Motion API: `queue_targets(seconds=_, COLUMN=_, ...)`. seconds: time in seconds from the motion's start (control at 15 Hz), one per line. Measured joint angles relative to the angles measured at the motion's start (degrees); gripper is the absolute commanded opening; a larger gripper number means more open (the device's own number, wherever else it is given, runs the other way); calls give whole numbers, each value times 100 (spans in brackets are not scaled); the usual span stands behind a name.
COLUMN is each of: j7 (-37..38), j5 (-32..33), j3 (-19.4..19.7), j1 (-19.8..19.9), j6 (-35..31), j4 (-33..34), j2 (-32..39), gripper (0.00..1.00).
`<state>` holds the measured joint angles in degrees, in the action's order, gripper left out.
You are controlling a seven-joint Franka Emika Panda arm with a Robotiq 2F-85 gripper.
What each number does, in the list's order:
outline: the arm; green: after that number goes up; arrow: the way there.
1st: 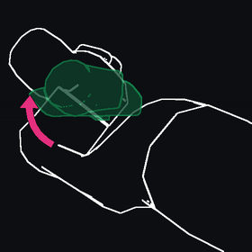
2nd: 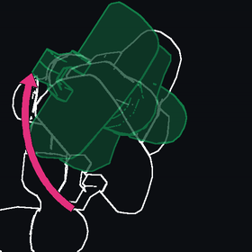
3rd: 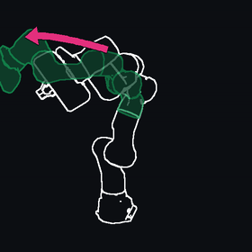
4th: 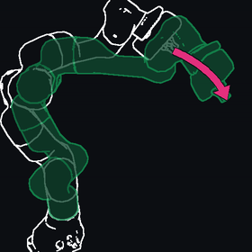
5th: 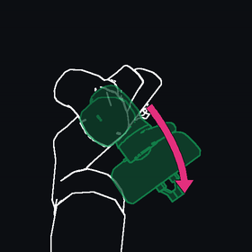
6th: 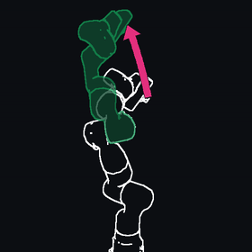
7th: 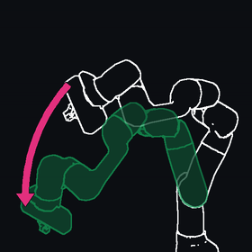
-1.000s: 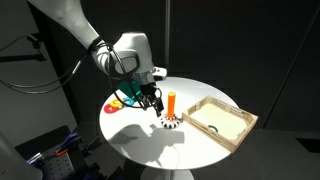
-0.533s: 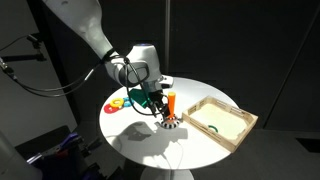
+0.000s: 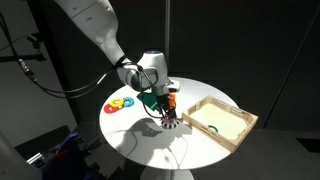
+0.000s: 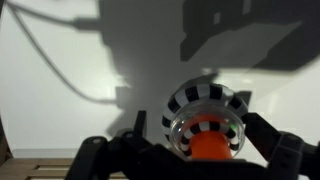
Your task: Put the black and white ring on the table
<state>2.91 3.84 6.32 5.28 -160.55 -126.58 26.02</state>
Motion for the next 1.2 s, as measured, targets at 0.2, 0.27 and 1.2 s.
queue_targets(seconds=0.2, j7=0, j5=-168, j3=-23, j1=1, j6=0, j4=234, j2=231, gripper=100)
queue_targets(seconds=0.27, j7=-3, j5=-237, j3=-41, j1=9, j6=0, j4=289, j2=287, gripper=100)
queue_targets(seconds=1.2, j7=-402, j5=-807, j3=-654, j1=520, j6=-550, j4=504, j2=515, gripper=100)
